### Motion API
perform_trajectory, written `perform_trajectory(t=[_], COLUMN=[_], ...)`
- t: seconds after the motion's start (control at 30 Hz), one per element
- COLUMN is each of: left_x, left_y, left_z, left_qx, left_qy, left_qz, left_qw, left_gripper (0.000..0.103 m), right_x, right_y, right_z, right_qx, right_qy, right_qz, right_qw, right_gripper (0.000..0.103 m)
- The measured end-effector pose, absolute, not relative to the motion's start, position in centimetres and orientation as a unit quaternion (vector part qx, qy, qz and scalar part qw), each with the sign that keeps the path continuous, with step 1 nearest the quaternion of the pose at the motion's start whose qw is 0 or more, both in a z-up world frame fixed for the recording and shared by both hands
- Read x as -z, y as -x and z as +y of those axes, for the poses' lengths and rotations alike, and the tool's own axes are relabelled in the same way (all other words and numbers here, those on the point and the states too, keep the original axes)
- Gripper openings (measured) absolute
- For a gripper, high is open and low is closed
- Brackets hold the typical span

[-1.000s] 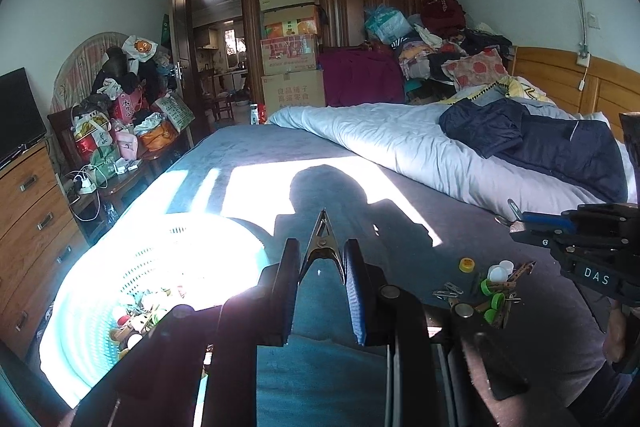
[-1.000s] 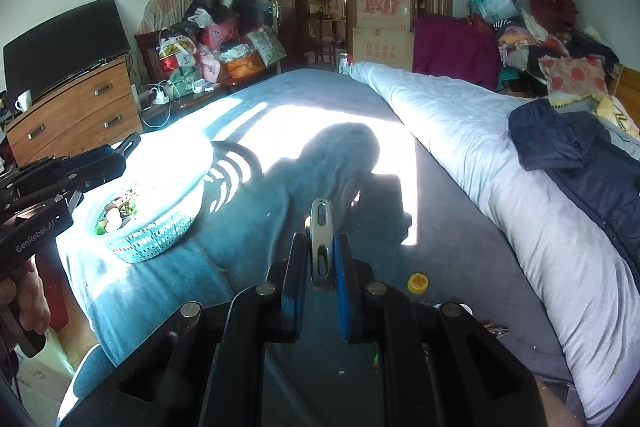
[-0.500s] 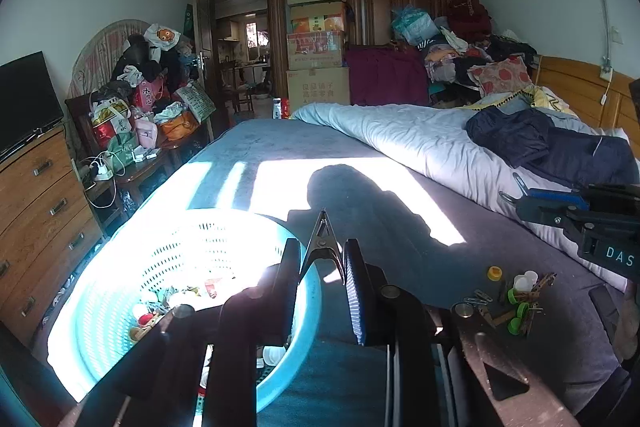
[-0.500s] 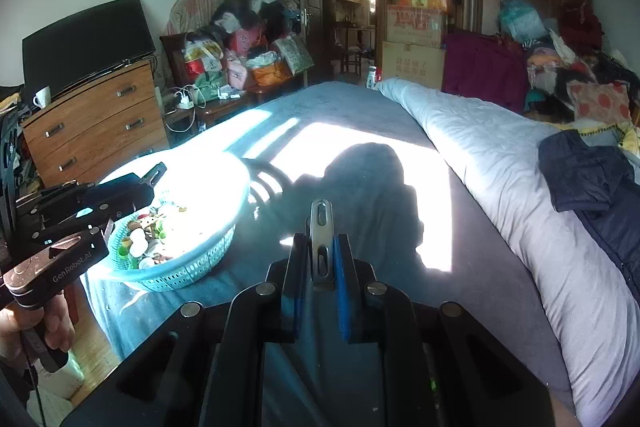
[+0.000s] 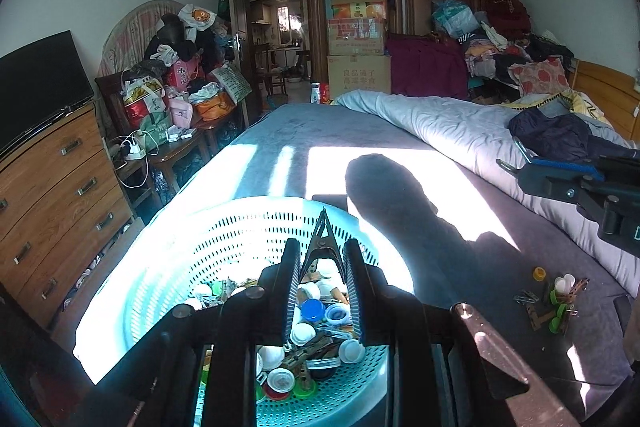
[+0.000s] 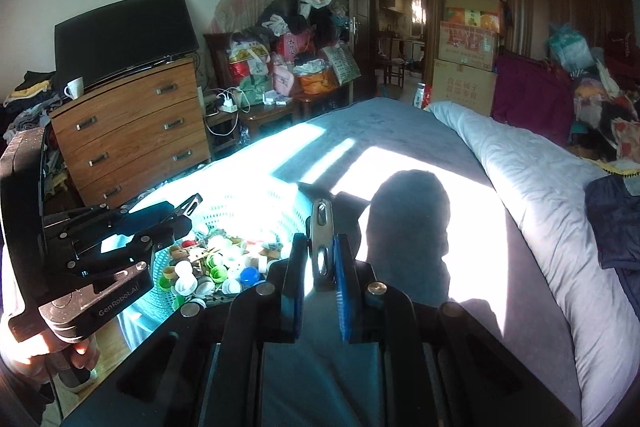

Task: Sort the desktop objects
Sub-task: 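Lift both held metal clips and carry them over the basket, then open both tools to drop the metal clips into the basket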

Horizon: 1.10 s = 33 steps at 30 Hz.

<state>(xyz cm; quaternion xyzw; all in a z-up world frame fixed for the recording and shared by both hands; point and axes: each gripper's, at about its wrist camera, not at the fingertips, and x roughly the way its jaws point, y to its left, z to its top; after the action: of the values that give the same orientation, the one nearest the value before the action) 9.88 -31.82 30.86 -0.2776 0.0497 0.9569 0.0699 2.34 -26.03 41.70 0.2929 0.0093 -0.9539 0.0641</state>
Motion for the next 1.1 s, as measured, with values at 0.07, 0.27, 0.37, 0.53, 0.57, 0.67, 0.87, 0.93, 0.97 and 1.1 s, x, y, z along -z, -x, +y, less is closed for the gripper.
perform_trajectory(t=[0.07,0.27,0.37,0.53,0.57,0.67,0.87,0.93,0.97,1.1], left_x=[-30.7,-30.2,-29.9,-29.4,-29.3,-29.4,-28.4,-27.7,-27.4,-25.9], left_y=[-9.4,-7.6,-6.6,-4.9,-4.4,-2.8,0.5,1.4,1.8,2.8], left_z=[-32.8,-34.9,-35.9,-37.0,-37.4,-38.1,-39.1,-39.2,-39.3,-39.6], left_qx=[-0.956,-0.95,-0.947,-0.939,-0.936,-0.927,-0.889,-0.87,-0.863,-0.831], left_qy=[0.283,0.303,0.311,0.334,0.343,0.364,0.44,0.472,0.483,0.528], left_qz=[0.048,0.055,0.067,0.069,0.069,0.082,0.108,0.111,0.113,0.128], left_qw=[0.063,0.051,0.047,0.039,0.04,0.036,0.069,0.092,0.1,0.12], left_gripper=[0.023,0.023,0.023,0.023,0.023,0.023,0.023,0.023,0.023,0.023], right_x=[-41.6,-41.2,-41.0,-40.9,-40.9,-41.1,-41.0,-40.9,-40.8,-40.3], right_y=[-1.4,0.9,1.8,3.5,4.0,5.4,8.9,10.0,10.6,12.8], right_z=[-27.1,-29.8,-30.7,-31.7,-31.8,-31.9,-33.2,-33.6,-33.8,-33.7], right_qx=[0.953,0.948,0.945,0.94,0.938,0.929,0.895,0.882,0.876,0.849], right_qy=[-0.295,-0.303,-0.31,-0.321,-0.326,-0.347,-0.411,-0.434,-0.446,-0.489], right_qz=[0.013,0.017,0.016,0.019,0.016,0.008,0.004,0.007,0.008,0.007], right_qw=[0.071,0.091,0.1,0.11,0.114,0.13,0.172,0.183,0.187,0.2], right_gripper=[0.014,0.014,0.014,0.014,0.014,0.014,0.014,0.014,0.014,0.014])
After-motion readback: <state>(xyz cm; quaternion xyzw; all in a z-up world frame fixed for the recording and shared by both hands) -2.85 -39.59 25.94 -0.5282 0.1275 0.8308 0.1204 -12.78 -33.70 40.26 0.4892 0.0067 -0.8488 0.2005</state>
